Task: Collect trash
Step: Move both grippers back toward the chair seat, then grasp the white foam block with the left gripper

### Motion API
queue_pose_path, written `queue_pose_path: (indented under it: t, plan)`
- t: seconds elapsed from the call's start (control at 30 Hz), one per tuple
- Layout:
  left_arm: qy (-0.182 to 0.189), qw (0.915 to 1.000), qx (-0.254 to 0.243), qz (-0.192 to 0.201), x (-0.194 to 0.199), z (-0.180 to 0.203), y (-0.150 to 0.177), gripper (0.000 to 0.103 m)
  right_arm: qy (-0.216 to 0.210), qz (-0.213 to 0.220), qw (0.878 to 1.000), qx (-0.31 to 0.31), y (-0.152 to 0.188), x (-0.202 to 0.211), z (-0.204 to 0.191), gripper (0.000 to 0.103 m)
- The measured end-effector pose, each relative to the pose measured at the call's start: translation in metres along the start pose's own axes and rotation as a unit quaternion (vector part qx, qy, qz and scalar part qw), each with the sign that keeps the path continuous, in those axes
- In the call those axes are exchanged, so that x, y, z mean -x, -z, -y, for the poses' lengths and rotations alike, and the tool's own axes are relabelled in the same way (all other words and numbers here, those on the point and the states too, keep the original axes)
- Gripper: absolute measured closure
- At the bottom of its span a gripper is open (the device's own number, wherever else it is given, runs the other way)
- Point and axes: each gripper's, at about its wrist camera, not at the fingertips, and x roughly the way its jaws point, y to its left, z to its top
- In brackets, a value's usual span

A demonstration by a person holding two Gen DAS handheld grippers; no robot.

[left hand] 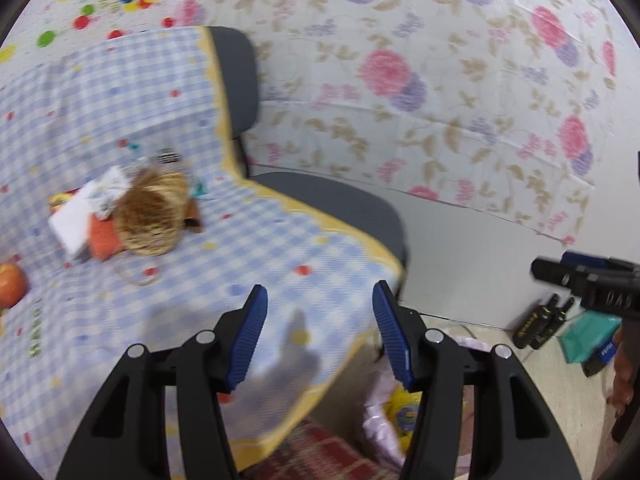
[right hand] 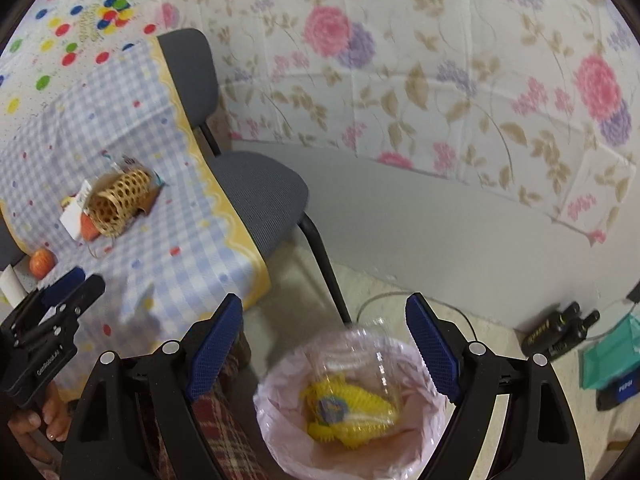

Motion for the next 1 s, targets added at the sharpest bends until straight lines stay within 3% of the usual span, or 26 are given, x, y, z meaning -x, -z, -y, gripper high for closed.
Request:
queue_pose_path:
  t: [0.23, 0.43, 0.5, 0.63, 0.87, 1.0]
  plan:
    - [-0.080, 0.9960, 0.040, -0.011, 0.015, -0.066, -0.007, 0.046, -0.032, 0.038, 0.998, 0.036, -0.033, -0.017, -0.044, 0.024]
    - [-0.139, 0.9866, 0.086, -0.002, 0.025, -0.130, -0.020, 0.037, -0.062, 0.051, 0.995, 0.067, -0.057, -0.037, -0.086, 0.045]
    - [-0.155, 0.9830, 0.099, 0.001, 0.028, -0.150, -0.025, 0.036, -0.071, 0.054, 0.993, 0.077, -0.066, -0.045, -0.101, 0.058]
    - [-0.188, 0.9752, 0.118, 0.002, 0.025, -0.191, -0.034, 0.034, -0.092, 0.058, 0.989, 0.100, -0.083, -0.057, -0.132, 0.069]
    - [-0.221, 0.9681, 0.117, -0.002, -0.001, -0.243, -0.045, 0.032, -0.125, 0.074, 0.981, 0.131, -0.112, -0.072, -0.188, 0.069]
    - [-0.216, 0.9689, 0.120, -0.017, -0.028, -0.269, -0.047, 0.033, -0.135, 0.070, 0.979, 0.137, -0.125, -0.090, -0.213, 0.066]
